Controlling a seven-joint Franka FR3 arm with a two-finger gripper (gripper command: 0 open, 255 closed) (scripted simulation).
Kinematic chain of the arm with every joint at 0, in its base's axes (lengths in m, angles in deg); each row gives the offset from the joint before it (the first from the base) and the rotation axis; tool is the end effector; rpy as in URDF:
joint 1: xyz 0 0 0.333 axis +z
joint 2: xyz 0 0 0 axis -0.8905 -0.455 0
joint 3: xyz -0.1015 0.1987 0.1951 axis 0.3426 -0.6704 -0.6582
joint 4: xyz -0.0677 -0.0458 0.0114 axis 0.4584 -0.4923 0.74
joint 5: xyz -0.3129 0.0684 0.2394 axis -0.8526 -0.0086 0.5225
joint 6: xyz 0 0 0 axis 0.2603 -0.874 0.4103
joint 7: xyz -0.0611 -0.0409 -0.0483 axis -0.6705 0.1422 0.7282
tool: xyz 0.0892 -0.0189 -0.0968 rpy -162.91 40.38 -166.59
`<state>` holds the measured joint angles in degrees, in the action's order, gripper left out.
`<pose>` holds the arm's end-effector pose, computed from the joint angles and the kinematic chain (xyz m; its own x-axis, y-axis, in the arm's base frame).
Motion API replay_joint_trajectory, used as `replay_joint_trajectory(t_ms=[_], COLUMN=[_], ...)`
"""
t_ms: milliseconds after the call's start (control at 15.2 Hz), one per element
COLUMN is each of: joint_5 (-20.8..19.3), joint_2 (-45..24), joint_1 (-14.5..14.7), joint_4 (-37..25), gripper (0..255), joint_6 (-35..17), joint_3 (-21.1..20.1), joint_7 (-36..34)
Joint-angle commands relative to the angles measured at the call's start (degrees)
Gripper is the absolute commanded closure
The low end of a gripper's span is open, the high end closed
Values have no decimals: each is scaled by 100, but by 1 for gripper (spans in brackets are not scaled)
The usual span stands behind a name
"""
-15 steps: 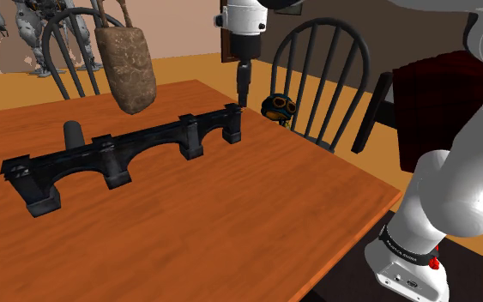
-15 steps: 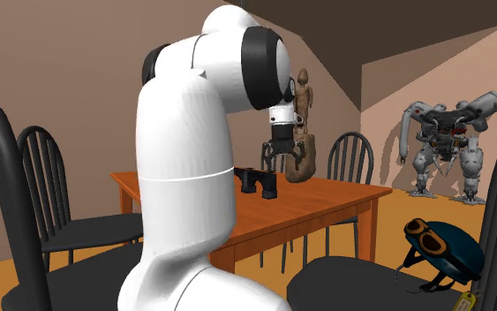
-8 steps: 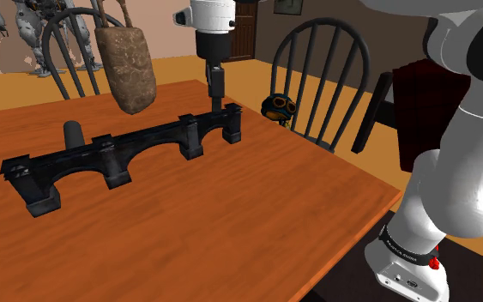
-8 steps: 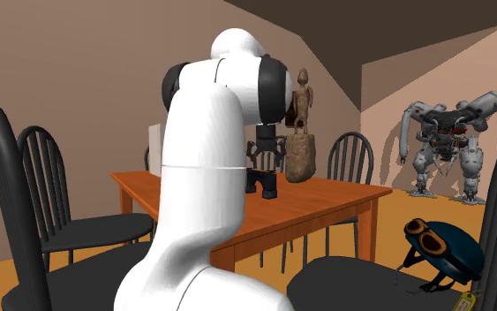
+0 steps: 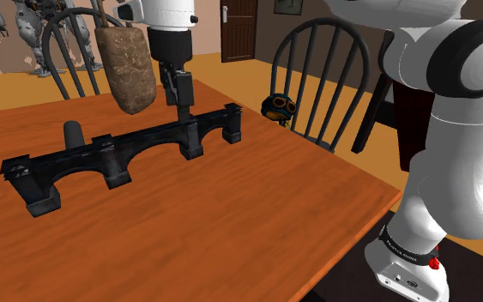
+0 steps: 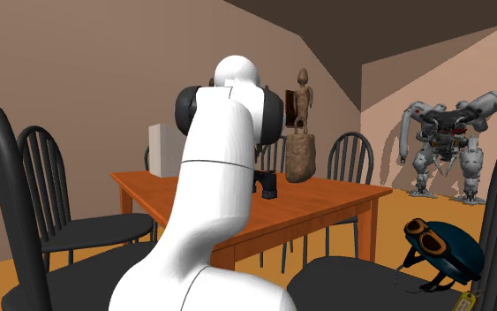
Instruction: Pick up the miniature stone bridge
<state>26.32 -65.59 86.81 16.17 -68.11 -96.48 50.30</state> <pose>0.5065 0.3839 0.5939 0.3037 0.9519 0.0414 0.9518 -0.3050 0.0310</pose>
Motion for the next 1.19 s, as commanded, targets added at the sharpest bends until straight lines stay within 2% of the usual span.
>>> replay_joint_trajectory(t_ms=[0,462,594,660,1122], joint_5=[-43,49,49,48,49], joint_2=[-139,145,145,141,143], joint_1=[99,-10,-10,-11,-11], joint_4=[-197,812,812,802,816], gripper=[0,0,0,255,255], joint_6=[53,-681,-681,-675,-687], joint_3=[-73,-62,-62,-61,-62], joint_7=[145,169,169,171,170])
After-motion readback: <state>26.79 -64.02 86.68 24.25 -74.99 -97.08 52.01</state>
